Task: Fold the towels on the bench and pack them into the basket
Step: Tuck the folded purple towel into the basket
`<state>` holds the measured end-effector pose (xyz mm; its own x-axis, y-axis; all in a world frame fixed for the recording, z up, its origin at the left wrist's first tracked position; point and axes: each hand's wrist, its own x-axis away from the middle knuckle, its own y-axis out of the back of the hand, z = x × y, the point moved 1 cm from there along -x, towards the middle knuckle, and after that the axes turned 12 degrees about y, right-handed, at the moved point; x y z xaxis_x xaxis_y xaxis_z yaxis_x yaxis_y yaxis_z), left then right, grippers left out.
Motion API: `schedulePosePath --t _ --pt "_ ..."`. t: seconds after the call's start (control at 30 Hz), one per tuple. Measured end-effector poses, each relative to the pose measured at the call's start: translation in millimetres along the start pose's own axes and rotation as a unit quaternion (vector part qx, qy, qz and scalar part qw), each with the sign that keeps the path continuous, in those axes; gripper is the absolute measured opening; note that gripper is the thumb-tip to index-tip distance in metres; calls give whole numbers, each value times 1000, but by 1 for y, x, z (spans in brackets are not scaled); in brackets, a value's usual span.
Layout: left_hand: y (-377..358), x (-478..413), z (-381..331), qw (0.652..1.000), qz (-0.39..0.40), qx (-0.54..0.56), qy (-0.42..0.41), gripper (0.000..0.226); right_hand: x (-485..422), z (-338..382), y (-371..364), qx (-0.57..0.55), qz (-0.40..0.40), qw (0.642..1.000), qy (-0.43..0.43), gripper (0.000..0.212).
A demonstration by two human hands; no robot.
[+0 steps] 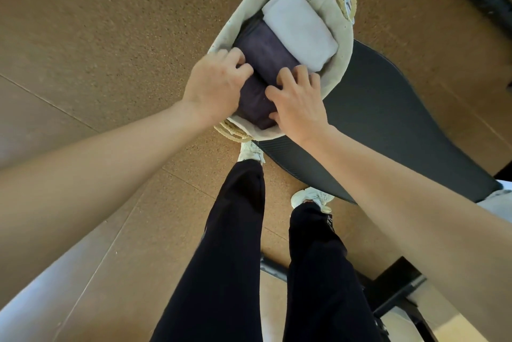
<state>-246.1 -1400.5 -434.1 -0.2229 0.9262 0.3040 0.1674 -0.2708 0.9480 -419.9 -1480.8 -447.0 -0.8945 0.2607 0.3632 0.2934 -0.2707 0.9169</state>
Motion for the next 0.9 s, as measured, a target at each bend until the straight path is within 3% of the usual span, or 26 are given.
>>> schedulePosePath --t 0.17,0.27,0.4,0.5,0.63,0.73,0.9 --pt "3 6 -18 984 158 20 84 44 -8 1 4 -18 68 996 -61 45" --pt "1 -1 -20 974 195 36 110 57 -16 1 4 -15 78 994 -80 40" --pt "-4 -6 -20 966 204 80 136 56 -15 2 3 -30 58 995 -71 36" --pt "-2 -3 -19 956 188 154 166 52 -1 -1 8 -61 -5 997 -44 41" --pt "6 11 -35 955 115 191 197 38 52 -7 13 -149 -141 979 -17 30" --pt "15 24 -66 954 84 213 192 29 107 -14 9 -226 -238 943 -58 24" --pt "35 41 -154 956 88 250 124 16 215 -37 -16 -338 -283 881 -174 6"
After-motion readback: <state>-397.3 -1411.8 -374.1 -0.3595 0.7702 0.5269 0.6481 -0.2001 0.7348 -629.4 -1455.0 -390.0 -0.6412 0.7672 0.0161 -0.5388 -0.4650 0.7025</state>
